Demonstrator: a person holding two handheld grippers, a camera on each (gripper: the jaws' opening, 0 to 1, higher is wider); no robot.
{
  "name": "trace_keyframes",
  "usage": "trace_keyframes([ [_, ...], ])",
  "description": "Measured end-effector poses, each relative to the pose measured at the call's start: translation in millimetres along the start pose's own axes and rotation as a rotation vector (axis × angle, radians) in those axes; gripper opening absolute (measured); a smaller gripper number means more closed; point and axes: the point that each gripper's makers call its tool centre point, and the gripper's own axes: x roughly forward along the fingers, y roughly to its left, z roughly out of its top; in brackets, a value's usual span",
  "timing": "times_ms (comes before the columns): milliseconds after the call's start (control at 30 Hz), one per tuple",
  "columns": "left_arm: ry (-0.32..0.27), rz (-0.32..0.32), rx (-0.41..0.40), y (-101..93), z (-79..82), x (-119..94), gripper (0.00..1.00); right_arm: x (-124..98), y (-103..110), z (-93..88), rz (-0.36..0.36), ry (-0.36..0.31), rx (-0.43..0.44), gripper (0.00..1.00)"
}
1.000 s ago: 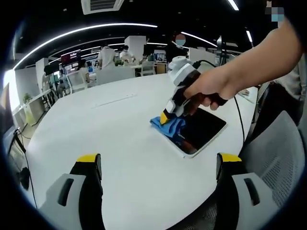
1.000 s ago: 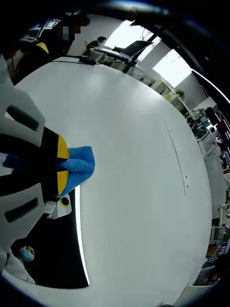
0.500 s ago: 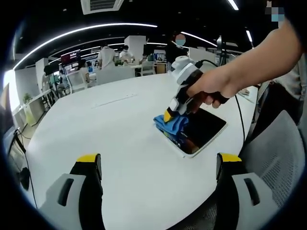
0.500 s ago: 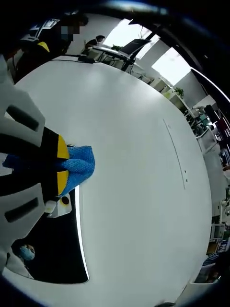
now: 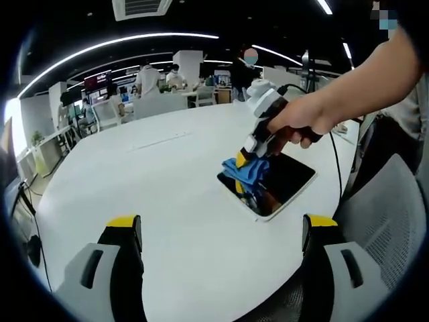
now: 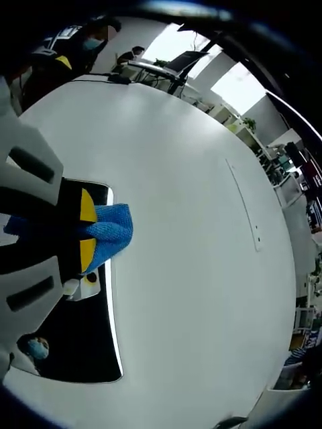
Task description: Wipe the mirror surface with the cleaning cloth until all visible marks leave the cleaned area.
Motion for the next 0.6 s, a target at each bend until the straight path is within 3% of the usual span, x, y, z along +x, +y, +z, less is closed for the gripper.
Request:
trace_keyframes([
  [600, -0.007, -0.002, -0.003, -0.7, 1.7, -0.6, 0.99, -5.1, -8.5, -4.9, -0.026, -0.016, 0.001, 0.00],
])
